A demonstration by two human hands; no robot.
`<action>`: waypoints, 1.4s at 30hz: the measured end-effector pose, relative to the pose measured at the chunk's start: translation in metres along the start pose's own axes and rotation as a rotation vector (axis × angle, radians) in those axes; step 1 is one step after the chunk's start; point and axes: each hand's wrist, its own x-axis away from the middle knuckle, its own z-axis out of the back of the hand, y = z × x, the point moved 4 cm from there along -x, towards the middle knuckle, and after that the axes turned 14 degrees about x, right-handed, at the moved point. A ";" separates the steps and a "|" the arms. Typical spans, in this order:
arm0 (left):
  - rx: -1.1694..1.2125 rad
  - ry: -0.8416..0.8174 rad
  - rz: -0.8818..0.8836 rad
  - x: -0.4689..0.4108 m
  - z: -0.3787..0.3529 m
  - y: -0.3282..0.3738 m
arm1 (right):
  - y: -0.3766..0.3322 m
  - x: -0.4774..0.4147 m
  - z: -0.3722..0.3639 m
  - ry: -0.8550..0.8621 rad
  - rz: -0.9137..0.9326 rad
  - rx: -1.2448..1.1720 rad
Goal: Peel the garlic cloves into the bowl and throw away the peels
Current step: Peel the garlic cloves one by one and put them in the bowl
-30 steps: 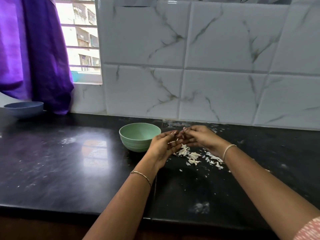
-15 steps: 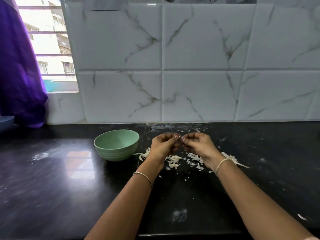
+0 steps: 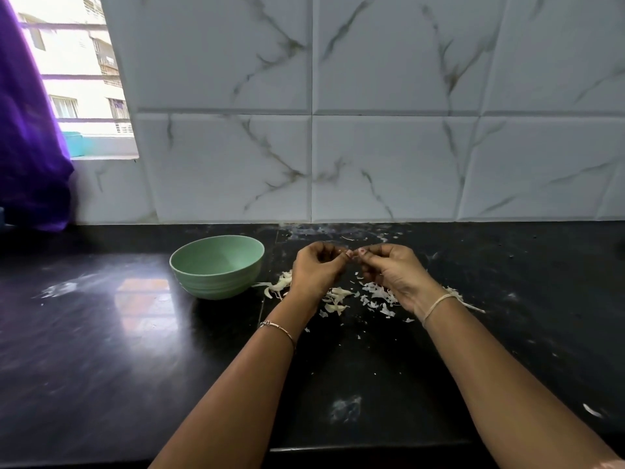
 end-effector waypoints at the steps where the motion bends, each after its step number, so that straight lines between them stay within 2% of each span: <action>1: -0.007 0.004 -0.001 0.000 0.000 0.001 | 0.000 0.000 0.004 0.030 0.009 0.036; 2: -0.017 0.011 -0.003 0.000 0.002 0.002 | 0.000 -0.001 0.010 0.063 0.033 0.130; 6: -0.186 0.080 -0.078 -0.005 0.015 0.010 | 0.001 -0.003 0.031 0.142 0.184 0.853; 8: -0.307 0.091 -0.106 -0.005 0.023 0.016 | 0.000 0.000 0.037 0.213 0.211 1.002; 12: -0.420 0.083 -0.151 -0.005 0.041 0.033 | -0.007 0.008 0.041 0.283 0.213 1.093; 18: -0.504 0.007 -0.124 -0.008 0.058 0.045 | -0.004 0.009 0.034 0.212 0.256 1.082; 23: -0.936 -0.140 -0.140 -0.004 0.056 0.035 | -0.011 0.012 0.032 0.346 0.281 1.229; 28: -1.206 -0.270 -0.175 -0.004 0.045 0.020 | -0.002 0.008 0.025 0.219 0.313 1.309; 31: -1.343 -0.299 -0.181 -0.011 0.038 0.017 | -0.007 0.009 0.028 0.288 0.320 1.289; 33: -1.441 -0.309 -0.124 -0.016 0.036 0.014 | -0.007 0.008 0.029 0.317 0.310 1.259; 36: -1.458 -0.348 -0.009 -0.024 0.036 0.008 | -0.006 0.005 0.027 0.274 0.343 1.192; 42: -1.177 -0.286 -0.030 -0.025 0.037 0.013 | -0.005 0.002 0.022 0.253 0.382 1.154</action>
